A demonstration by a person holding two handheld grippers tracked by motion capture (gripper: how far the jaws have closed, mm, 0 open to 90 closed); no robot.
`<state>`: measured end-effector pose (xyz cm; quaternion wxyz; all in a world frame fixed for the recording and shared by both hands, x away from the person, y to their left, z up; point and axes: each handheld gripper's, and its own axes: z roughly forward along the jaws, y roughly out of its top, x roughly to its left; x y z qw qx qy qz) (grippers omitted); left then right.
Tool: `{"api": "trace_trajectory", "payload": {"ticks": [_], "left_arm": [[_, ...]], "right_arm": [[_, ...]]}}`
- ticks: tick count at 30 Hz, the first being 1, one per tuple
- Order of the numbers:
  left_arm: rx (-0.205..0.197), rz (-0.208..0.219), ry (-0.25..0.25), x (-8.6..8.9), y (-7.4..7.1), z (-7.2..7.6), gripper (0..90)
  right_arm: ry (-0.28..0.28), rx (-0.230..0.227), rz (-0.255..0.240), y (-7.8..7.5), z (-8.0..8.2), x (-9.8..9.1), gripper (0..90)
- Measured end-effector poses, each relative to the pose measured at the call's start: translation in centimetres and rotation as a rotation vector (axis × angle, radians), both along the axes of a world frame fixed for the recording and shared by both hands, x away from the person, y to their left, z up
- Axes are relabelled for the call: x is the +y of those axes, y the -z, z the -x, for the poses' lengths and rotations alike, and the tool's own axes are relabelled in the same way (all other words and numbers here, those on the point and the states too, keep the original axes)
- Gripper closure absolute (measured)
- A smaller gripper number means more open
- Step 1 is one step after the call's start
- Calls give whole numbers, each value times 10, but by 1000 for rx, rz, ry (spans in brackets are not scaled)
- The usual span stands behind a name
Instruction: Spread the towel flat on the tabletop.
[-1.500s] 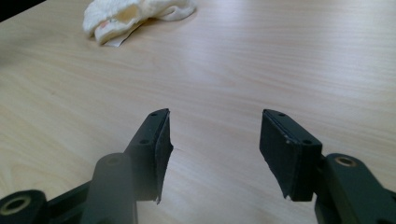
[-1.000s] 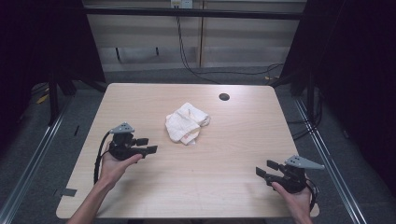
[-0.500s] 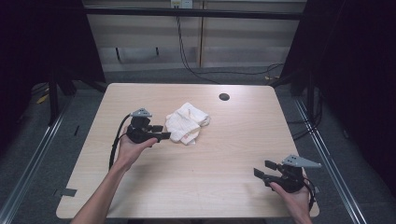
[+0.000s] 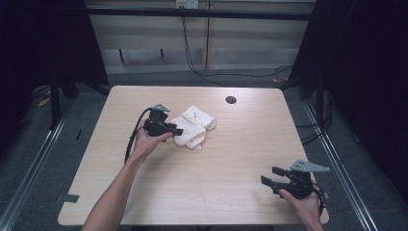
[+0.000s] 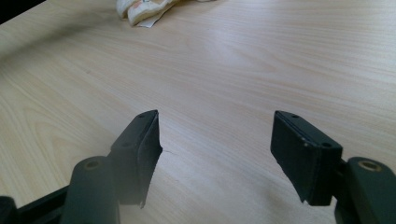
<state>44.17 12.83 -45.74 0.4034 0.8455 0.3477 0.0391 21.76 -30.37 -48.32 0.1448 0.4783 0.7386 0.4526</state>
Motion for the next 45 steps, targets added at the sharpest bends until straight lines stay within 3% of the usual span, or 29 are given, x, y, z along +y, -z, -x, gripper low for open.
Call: {"api": "trace_trajectory", "payload": {"ticks": [4, 7, 11, 12, 14, 15, 16, 18, 22, 25, 27, 30, 35, 38, 45], "left_arm": [[-7, -53, 2, -11, 15, -5, 543], [-10, -41, 2, -17, 22, -9, 518], [55, -71, 2, -25, 35, -15, 447], [54, -76, 2, -26, 38, -16, 446], [62, -41, -21, -25, 40, -15, 426], [52, -50, -15, -26, 40, -14, 435], [30, -79, -18, -26, 40, -12, 514], [29, -99, -5, -24, 39, -12, 669], [13, -99, -12, -23, 41, -7, 815], [21, -98, 16, -22, 40, -5, 846], [16, -87, 6, -21, 41, -3, 854], [30, -65, 10, -21, 42, 0, 858], [59, -65, 46, -19, 41, 5, 858], [58, -38, 47, -17, 43, 10, 858], [79, -34, 84, -13, 42, 28, 858]], "right_arm": [[2, -4, 20, 0, -1, 1, 350], [-2, 6, 20, 1, -2, 1, 347], [-17, 11, 28, 2, -3, 4, 350], [-19, 15, 27, 2, -3, 4, 362], [-23, 22, 27, 3, -3, 5, 370], [-21, 26, 25, 3, -3, 4, 372], [-22, 29, 21, 4, -3, 4, 374], [-24, 36, 25, 5, -4, 5, 374], [-41, 54, 6, 5, -4, 7, 380], [-40, 59, 4, 5, -3, 8, 382], [-43, 60, 10, 6, -5, 7, 383], [-39, 61, 14, 6, -5, 7, 386], [-39, 67, 17, 6, -5, 8, 388], [-39, 67, 21, 7, -6, 8, 388], [-61, 74, 25, 7, -6, 13, 386]]}}
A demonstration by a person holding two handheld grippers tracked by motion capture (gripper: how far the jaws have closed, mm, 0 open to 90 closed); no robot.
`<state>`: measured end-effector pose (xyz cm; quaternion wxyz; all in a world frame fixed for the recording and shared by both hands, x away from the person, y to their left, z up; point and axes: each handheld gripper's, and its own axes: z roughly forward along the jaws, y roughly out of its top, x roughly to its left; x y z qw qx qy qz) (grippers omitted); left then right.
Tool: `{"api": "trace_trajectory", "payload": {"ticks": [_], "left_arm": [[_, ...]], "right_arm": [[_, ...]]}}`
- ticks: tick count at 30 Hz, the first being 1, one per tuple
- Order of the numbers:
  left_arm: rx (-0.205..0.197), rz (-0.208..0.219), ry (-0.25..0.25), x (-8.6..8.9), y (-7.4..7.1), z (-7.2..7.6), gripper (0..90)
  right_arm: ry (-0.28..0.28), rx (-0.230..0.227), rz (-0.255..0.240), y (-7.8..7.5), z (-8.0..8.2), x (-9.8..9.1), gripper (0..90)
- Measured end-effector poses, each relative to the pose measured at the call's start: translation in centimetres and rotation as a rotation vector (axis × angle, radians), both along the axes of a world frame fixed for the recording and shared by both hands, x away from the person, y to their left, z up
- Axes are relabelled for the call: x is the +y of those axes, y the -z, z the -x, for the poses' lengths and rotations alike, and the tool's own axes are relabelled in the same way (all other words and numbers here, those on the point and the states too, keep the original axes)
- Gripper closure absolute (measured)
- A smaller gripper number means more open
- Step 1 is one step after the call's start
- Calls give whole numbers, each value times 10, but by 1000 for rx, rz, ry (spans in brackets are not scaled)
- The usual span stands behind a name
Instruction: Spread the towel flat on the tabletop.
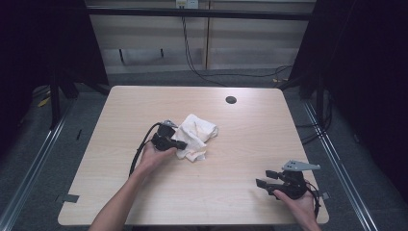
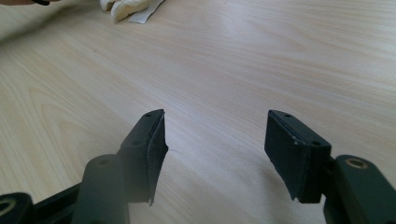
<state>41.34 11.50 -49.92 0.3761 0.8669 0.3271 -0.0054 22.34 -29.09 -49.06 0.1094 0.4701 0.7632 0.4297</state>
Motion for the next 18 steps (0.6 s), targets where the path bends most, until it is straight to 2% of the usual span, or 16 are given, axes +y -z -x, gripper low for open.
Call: {"api": "trace_trajectory", "payload": {"ticks": [6, 8, 9, 14, 16, 18], "left_arm": [[-13, -14, 21, 1, -1, 16, 858], [-18, -45, 43, 1, -4, 22, 858], [-28, -38, 41, 1, -3, 26, 858], [-31, -61, 69, 2, -5, 42, 858], [-13, -48, 67, 2, -5, 49, 857], [-22, -47, 81, 1, -5, 58, 857]], "right_arm": [[-32, 4, 13, -2, -1, 12, 387], [-34, 3, 29, -1, -1, 15, 387], [-37, 6, 36, -1, -1, 16, 388], [-43, 7, 36, -1, -1, 19, 390], [-40, 3, 32, -2, -1, 19, 389], [-42, -3, 26, -2, -1, 19, 380]]}}
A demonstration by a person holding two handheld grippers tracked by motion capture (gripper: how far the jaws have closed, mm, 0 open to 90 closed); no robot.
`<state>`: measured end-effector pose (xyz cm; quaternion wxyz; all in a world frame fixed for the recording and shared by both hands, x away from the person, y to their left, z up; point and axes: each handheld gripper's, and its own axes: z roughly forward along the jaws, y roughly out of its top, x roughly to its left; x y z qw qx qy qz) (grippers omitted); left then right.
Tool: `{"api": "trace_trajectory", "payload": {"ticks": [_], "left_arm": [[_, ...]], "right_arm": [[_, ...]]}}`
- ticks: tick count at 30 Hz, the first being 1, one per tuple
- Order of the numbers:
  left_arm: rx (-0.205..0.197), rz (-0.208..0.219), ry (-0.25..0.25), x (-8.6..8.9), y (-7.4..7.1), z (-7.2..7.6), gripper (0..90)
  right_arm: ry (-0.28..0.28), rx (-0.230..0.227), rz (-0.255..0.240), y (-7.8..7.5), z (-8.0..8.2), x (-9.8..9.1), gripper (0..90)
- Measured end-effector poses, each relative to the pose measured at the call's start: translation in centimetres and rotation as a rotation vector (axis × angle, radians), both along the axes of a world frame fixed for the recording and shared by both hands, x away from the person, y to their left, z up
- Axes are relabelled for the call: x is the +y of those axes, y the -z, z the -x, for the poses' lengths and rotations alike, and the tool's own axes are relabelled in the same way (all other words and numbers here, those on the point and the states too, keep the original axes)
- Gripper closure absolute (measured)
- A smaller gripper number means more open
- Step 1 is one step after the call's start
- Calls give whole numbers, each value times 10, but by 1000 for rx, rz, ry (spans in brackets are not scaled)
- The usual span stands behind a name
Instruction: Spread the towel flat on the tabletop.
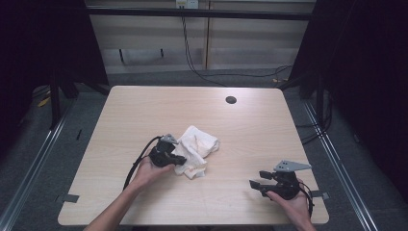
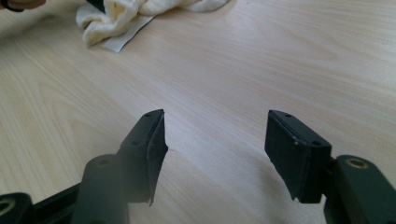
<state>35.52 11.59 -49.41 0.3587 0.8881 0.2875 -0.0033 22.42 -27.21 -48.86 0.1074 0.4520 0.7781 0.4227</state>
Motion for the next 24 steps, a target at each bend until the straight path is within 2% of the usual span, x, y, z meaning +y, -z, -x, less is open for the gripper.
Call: {"api": "trace_trajectory", "payload": {"ticks": [4, 7, 9, 11, 13, 16, 17, 18, 20, 22, 24], "left_arm": [[-21, -8, -1, -4, 0, 15, 855], [5, 21, -7, -3, 1, 22, 852], [-3, 31, 4, -1, 2, 29, 851], [10, 25, 15, 0, 1, 35, 848], [13, 44, 16, 2, 2, 40, 835], [14, 53, 33, 2, 0, 42, 749], [-4, 57, 20, 2, -1, 43, 698], [-49, 49, 20, 1, -4, 47, 640], [-56, 79, 37, 2, -12, 49, 565], [-74, 87, 40, 5, -19, 52, 555], [-52, 122, 65, 11, -26, 56, 584]], "right_arm": [[-3, -2, -3, 0, -1, 0, 376], [7, 3, 16, 0, -1, 1, 375], [9, 0, 18, 0, 0, 1, 374], [10, -2, 11, -1, 1, 0, 374], [9, -2, 15, -1, 1, 0, 374], [7, -4, 15, -1, 1, 1, 375], [6, -4, 14, -1, 1, 1, 374], [9, 1, 15, -1, 1, 1, 374], [13, -3, 16, -1, 1, 1, 371], [20, -9, 5, -2, 2, -1, 370], [27, -12, 7, -2, 2, -2, 370]]}}
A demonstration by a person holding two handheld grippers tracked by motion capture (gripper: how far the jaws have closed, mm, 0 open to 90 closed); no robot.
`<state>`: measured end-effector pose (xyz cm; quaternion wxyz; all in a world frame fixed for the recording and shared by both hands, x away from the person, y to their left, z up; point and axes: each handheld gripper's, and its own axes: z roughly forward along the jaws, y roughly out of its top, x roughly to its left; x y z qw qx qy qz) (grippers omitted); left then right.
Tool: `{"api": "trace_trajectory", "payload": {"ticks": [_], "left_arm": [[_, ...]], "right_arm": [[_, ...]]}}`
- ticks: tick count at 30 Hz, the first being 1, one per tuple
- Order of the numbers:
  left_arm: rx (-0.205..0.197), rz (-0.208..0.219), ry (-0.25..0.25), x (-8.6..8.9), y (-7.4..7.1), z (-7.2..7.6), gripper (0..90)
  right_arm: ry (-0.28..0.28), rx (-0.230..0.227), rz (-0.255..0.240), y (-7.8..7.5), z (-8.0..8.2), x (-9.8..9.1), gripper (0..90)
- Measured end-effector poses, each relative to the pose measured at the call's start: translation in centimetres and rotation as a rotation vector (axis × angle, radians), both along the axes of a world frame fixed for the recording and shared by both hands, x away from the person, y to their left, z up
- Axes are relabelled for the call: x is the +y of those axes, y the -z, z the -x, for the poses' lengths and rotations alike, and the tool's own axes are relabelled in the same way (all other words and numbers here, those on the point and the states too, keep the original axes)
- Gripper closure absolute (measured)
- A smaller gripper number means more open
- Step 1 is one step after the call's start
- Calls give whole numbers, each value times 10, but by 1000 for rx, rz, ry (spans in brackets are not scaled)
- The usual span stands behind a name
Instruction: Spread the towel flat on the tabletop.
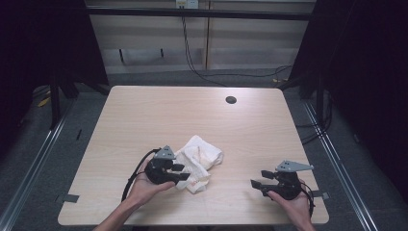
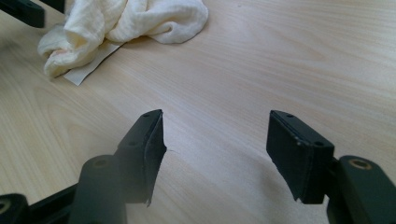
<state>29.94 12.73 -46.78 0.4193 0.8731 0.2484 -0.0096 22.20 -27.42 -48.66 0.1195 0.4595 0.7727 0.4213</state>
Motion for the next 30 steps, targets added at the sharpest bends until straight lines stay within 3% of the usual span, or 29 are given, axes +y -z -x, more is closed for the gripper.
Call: {"api": "trace_trajectory", "payload": {"ticks": [4, 8, 11, 13, 15, 19, 20, 25, 27, 30], "left_arm": [[2, -17, 42, 13, -3, 14, 610], [32, -7, 69, 20, 12, 18, 650], [-16, -43, 83, 17, 18, 21, 710], [-12, -33, 87, 14, 21, 22, 721], [-40, -62, 87, 11, 21, 23, 707], [-34, -78, 94, 6, 26, 20, 672], [-35, -99, 98, 5, 27, 20, 661], [-32, -67, 82, 1, 30, 21, 628], [-73, -80, 65, -1, 31, 23, 717], [-44, -94, 55, -1, 30, 20, 867]], "right_arm": [[1, 8, -4, 0, 1, 1, 369], [-7, 7, 2, 1, 0, 3, 368], [-15, 12, 4, 1, -1, 5, 367], [-22, 12, 3, 1, 0, 5, 367], [-25, 8, -1, 1, 0, 5, 367], [-32, 14, 1, 1, 1, 5, 366], [-34, 15, -1, 1, 1, 5, 365], [-58, 22, 1, 1, 1, 8, 371], [-78, 24, -5, 0, 1, 11, 372], [-105, 9, -6, -2, 3, 16, 372]]}}
